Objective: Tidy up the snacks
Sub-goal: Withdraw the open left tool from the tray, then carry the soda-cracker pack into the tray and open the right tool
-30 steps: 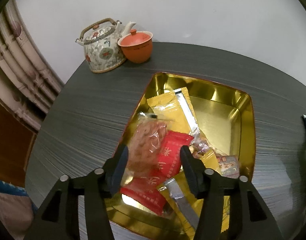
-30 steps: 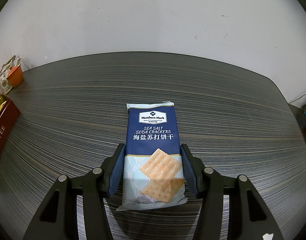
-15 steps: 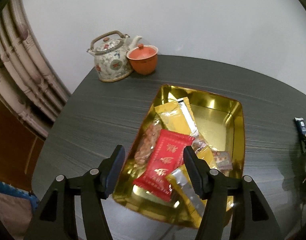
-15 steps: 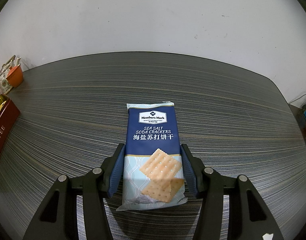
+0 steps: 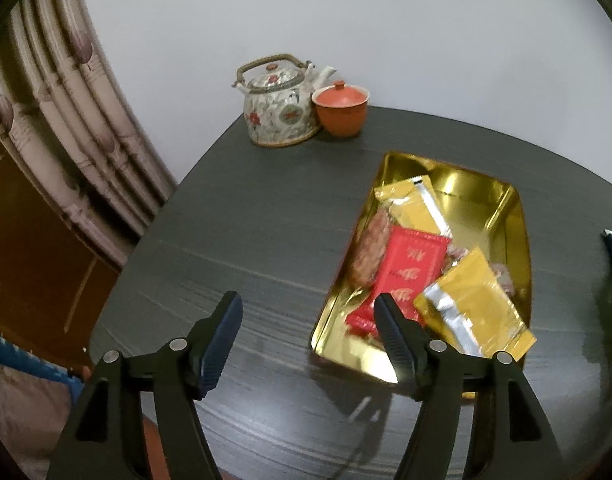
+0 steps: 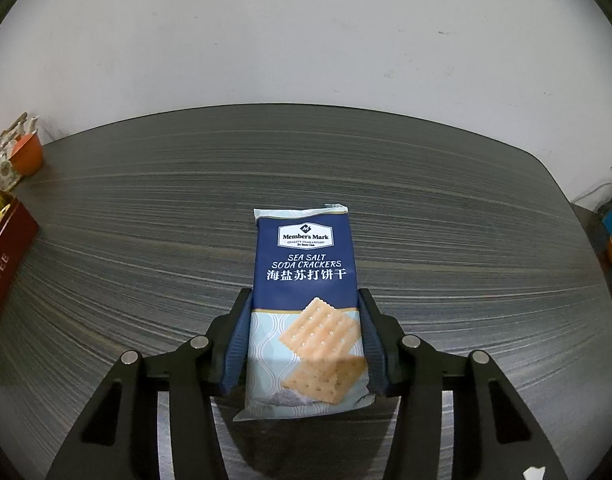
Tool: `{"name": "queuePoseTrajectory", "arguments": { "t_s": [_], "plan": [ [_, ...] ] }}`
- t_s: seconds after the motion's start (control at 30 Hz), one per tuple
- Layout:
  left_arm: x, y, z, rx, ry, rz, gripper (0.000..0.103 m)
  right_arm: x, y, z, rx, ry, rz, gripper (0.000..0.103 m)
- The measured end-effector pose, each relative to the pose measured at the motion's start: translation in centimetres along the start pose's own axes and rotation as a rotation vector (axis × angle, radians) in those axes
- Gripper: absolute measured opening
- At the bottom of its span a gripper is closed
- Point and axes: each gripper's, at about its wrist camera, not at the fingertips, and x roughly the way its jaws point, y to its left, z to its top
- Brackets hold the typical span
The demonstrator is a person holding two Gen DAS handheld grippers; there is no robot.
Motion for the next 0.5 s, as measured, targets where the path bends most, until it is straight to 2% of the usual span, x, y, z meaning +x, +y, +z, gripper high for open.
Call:
{"name": "queuePoseTrajectory", "arguments": {
  "t_s": [0.27, 0.5],
  "plan": [
    [0.2, 1.0, -1.5, -0.03, 0.006, -0.029, 0.073, -3.4, 4.8, 0.9, -0.066, -0.044, 0.062, 0.046],
    [-0.5, 1.7, -2.5, -0.044, -0.022, -0.015, 0.079, -6.7, 12.4, 1.4, -0.139, -0.071, 0.195, 0.046]
  ]
}}
